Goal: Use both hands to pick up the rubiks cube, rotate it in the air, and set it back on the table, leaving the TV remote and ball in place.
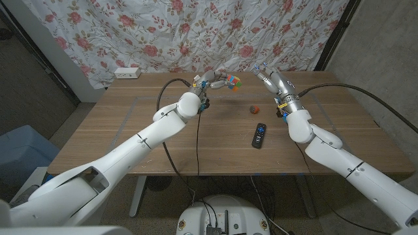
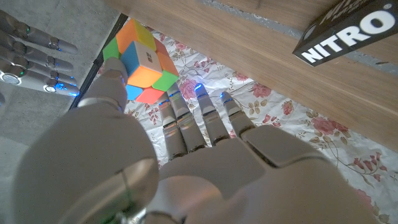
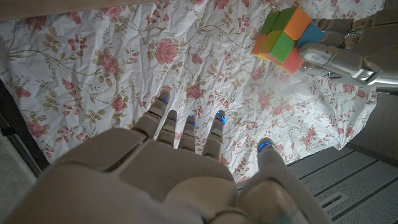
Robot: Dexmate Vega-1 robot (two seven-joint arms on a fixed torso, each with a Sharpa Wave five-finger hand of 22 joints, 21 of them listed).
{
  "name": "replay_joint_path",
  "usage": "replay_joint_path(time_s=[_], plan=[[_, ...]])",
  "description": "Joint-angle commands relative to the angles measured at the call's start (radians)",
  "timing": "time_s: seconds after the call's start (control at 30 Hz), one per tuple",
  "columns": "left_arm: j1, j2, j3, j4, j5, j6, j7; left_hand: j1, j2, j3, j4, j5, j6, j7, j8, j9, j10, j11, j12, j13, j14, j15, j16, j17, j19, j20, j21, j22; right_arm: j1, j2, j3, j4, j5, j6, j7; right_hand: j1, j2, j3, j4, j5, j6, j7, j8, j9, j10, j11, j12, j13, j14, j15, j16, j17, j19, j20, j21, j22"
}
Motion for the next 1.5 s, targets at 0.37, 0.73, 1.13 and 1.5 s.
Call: replay_joint_path(time_s=[0.37,0.73,1.13,1.5], plan=[[-0.038,0.065,0.028,0.027,0.083,-0.044,-0.134,0.010,0.011,0.003,0.006,0.007,0.029,0.012,-0.001,0.006,0.021,-0.024,0.005,0.003,-0.002,-0.098,-0.002,0.002,-0.001,-0.001,0.005,0.001,0.006,0.004,0.050,0.075,0.167,0.089,0.040,-0.016,0.021,-0.004,0.005,0.000,-0.040,-0.002,0.000,0.003,0.015,0.017,0.003,0.003,0.002,0.009,0.003,0.004,0.010,0.002,0.001,0.003],[-0.034,0.091,0.028,0.012,0.107,-0.018,-0.181,0.011,0.011,0.002,0.006,0.007,0.030,0.009,-0.003,0.006,0.018,-0.024,0.003,0.003,-0.001,-0.099,-0.002,0.002,-0.001,-0.001,0.005,0.001,0.008,0.019,0.075,0.111,0.274,0.119,0.067,-0.022,0.022,-0.006,0.009,0.001,-0.054,-0.005,0.003,0.003,0.023,0.021,0.005,0.003,0.004,0.012,0.004,0.004,0.011,0.001,0.000,0.003],[-0.047,0.135,0.049,-0.016,0.161,0.009,-0.254,0.013,0.013,0.002,0.005,0.007,0.030,0.007,-0.006,0.006,0.014,-0.023,0.002,0.003,-0.002,-0.100,-0.003,0.002,-0.001,-0.001,0.005,0.001,0.009,0.031,0.092,0.165,0.378,0.180,0.100,-0.029,0.018,-0.010,0.013,0.002,-0.075,-0.005,0.002,0.002,0.021,0.023,0.003,0.003,-0.001,0.014,0.002,0.005,0.004,0.004,-0.002,0.003],[-0.094,0.180,0.120,-0.026,0.316,0.005,-0.340,0.014,0.014,0.002,0.006,0.007,0.031,0.005,-0.007,0.007,0.015,-0.024,0.002,0.004,-0.002,-0.101,-0.003,0.002,-0.001,-0.002,0.005,0.001,0.003,0.054,0.107,0.212,0.469,0.229,0.118,-0.034,0.014,-0.013,0.016,0.003,-0.084,-0.001,0.003,0.002,0.021,0.028,0.002,0.003,-0.002,0.016,0.002,0.005,0.004,0.006,-0.002,0.003]])
